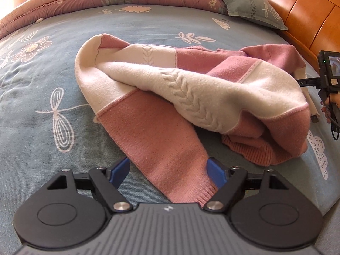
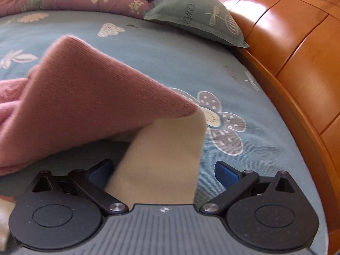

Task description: Fold clothes

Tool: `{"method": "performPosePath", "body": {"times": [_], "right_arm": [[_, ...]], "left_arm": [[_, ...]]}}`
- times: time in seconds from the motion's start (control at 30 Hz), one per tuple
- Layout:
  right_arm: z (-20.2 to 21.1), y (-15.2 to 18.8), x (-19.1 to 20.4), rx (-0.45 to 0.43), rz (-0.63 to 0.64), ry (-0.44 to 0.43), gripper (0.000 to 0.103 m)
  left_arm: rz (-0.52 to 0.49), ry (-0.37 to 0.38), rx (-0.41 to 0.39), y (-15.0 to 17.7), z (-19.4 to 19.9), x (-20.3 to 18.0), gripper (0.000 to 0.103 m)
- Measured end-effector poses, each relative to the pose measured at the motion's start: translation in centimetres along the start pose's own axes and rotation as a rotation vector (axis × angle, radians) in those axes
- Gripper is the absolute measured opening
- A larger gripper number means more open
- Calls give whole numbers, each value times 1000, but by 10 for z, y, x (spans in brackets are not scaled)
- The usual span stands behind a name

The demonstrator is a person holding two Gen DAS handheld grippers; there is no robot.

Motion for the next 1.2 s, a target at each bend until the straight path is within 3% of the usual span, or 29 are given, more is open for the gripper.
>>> {"method": "performPosePath", "body": {"times": [0.23, 0.5, 0.63, 0.77, 1.03, 1.2], "right_arm": [[30, 16, -96, -77, -130, 100, 103], [28, 30, -196, -14, -207, 209, 103], [42, 38, -225, -13, -301, 187, 103], [54, 45, -196, -18, -232, 71, 103], [116, 83, -31, -48, -30, -308, 103], [145, 108, 34, -46, -15, -395, 103]], "left_arm": [[-12, -23, -6, -5, -5, 2, 80], [-23, -27, -11, -8, 0, -1, 80], [-31, -35, -15, -10, 3, -3, 80], [-42, -41, -17, -11, 6, -5, 80], [-24, -36, -16, -6, 16, -1, 80], [-9, -39, -11, -2, 16, 1, 83]]}}
Point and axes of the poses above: each gripper's, at about its wrist camera, not at the fingertips, and z roughly against the way its jaws point, x to its left, y to its underside, the point moved 7 cm from there along -z, roughly the way its jaws point, and after that the axes turned 5 degrees about -y, right-handed, at the moved point
